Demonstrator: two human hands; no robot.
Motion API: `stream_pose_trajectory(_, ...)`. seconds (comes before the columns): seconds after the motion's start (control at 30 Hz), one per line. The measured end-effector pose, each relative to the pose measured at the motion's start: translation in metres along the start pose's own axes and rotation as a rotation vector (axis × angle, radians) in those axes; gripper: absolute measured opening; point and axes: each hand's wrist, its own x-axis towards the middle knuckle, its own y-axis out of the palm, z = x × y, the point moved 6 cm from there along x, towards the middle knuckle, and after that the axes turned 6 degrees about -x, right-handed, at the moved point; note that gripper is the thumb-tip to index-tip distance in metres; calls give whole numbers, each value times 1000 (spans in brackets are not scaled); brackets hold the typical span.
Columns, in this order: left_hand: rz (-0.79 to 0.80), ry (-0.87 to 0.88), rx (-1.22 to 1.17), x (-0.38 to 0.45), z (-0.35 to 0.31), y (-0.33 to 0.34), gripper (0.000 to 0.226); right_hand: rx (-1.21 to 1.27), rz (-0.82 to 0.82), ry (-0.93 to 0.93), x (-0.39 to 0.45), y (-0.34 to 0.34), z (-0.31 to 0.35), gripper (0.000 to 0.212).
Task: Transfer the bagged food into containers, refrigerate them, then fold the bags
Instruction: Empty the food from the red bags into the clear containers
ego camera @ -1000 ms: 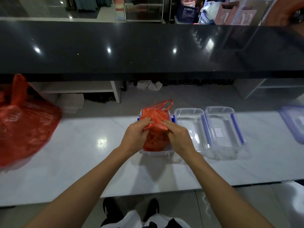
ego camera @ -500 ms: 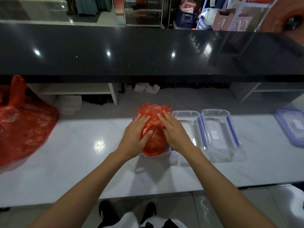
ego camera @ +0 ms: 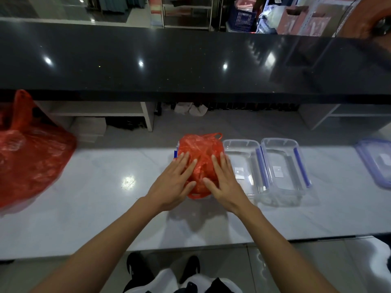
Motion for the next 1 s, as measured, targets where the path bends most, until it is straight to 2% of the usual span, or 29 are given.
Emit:
stream_pose_trajectory(0.1, 110, -52, 14, 7, 0, 5, 87, -47, 102, -22, -3, 6, 2, 82)
stream_pose_trajectory(0.23, 94, -99, -55, 9, -1, 7, 68, -104, 68, 11, 2, 6, 15, 65)
stream_pose_trajectory(0.3, 1, -121, -190, 9, -4, 3, 61, -45, -22, 22, 5, 6, 23, 53)
stream_pose_trajectory(0.4, -159, -128, -394, 7, -9, -6, 50, 257, -227, 29, 8, -7, 31, 39)
stream_pose_trajectory(0.47, -242, -126, -502, 7, -13, -14, 45, 393, -316, 19, 11, -25, 39, 38)
stream_pose_trajectory(0.6, -436, -100, -649, 8, -22, -46, 39, 389, -383, -13, 22, -61, 57, 49)
stream_pose_trajectory(0.7, -460, -120, -736, 9, -24, -63, 40, 390, -425, -49, 32, -86, 65, 46)
stream_pose_trajectory(0.83, -436, -163, -693, 9, -15, -60, 44, 320, -366, -44, 38, -89, 57, 42)
stream_pose_trajectory(0.9, -428, -188, -607, 6, -9, -55, 54, 215, -329, -52, 35, -78, 48, 45)
stream_pose_trajectory(1.0, -419, -136, -466, 0, -7, -52, 71, 32, -231, -48, 25, -53, 33, 47)
